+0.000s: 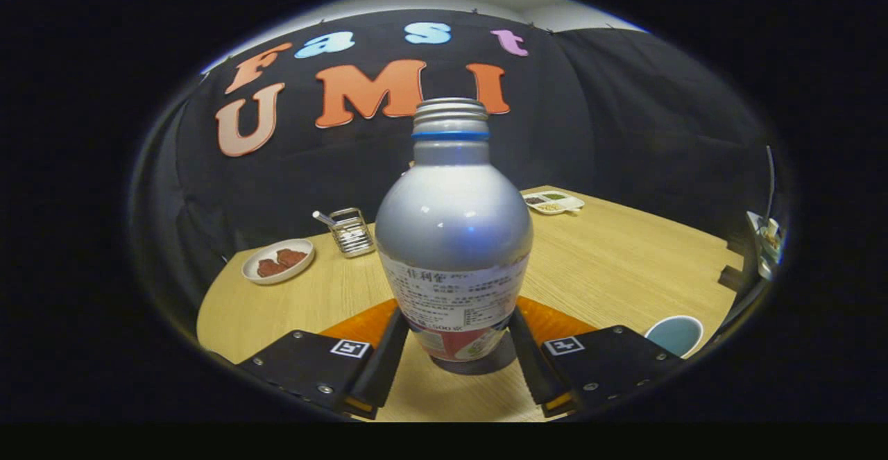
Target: Take the bottle from table, then pour the juice into the cup, finally place the bottle on the coaster
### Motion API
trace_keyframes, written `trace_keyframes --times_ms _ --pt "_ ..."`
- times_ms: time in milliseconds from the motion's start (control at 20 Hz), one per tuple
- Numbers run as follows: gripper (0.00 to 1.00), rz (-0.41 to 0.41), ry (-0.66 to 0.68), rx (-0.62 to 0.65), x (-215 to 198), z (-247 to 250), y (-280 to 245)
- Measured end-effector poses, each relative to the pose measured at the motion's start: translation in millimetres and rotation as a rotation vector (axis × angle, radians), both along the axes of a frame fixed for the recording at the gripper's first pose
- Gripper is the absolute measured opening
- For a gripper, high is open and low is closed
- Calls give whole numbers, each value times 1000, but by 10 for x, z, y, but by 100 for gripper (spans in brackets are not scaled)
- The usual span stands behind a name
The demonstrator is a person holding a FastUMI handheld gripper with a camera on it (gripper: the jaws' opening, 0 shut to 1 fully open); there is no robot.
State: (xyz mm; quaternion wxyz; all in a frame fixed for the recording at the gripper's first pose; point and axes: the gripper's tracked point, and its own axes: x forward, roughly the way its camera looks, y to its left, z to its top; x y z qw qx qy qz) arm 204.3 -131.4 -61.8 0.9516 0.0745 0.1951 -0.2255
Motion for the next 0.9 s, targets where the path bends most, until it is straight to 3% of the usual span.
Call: trace_keyframes --times_ms 300,900 --pt "76 44 130 -116 88 -355 2" --pt "77 43 158 -67 73 -535 48"
